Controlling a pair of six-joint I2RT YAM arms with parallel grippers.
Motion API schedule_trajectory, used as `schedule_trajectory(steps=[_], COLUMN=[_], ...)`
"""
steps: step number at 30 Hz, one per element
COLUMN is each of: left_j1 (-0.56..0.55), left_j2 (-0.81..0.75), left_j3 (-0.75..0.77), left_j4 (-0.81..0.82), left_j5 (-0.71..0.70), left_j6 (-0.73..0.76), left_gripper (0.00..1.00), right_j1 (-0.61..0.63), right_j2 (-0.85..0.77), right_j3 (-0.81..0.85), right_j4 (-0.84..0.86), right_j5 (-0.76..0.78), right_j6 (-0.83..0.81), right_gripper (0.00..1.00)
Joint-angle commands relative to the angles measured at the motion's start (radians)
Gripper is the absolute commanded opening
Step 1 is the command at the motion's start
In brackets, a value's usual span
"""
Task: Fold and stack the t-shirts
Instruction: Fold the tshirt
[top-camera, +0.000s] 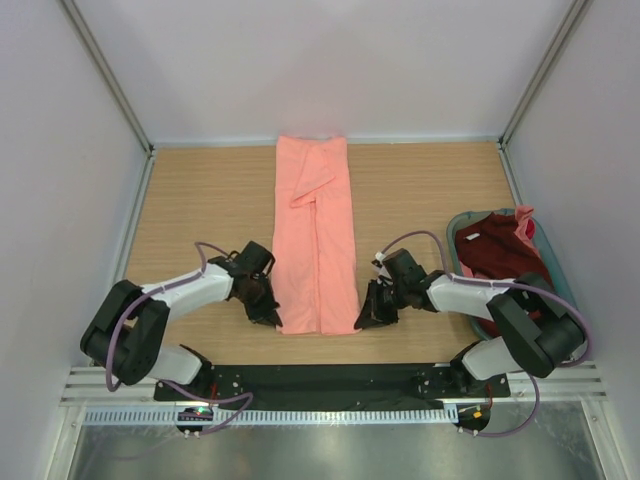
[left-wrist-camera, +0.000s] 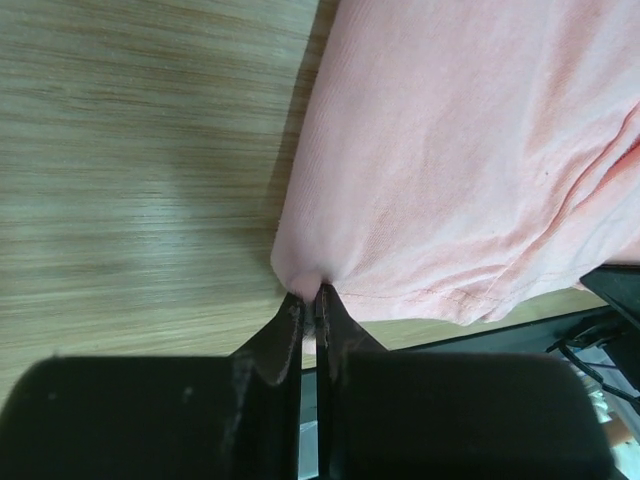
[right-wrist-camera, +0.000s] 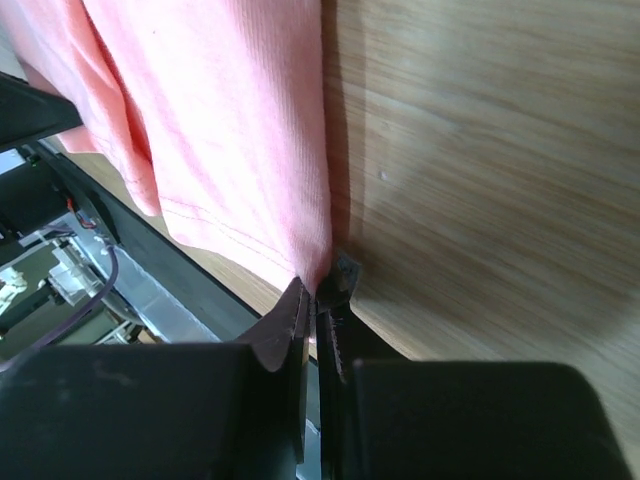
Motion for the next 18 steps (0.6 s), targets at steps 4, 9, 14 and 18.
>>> schedule_trajectory(steps=[4, 9, 14, 18], left_j1=[-0.067, -0.113, -0.112, -0.069], left_j2=[-0.081, -0.199, -0.203, -0.101], left_j3=[-0.075, -0.046, 0.154, 0.35], left_j4=[-0.088, -0.182, -0.265, -0.325], left_j5=[-0.141, -0.138, -0.174, -0.207], left_j6=[-0.024, -0.07, -0.035, 0.059], left_gripper=[0.0, 0.0, 0.0, 0.0], right_j1=[0.038, 0.062, 0.038, -0.04], right_j2=[-0.106, -0.228, -0.221, -0.091], right_j3=[0.006, 0.043, 0.205, 0.438], right_j4=[-0.165, -0.263, -0.374, -0.447], right_j5=[0.049, 0.032, 0.056, 0.043], right_j6=[-0.042, -0.027, -0.061, -0.143], right_gripper=[0.01, 0.01, 0.01, 0.01])
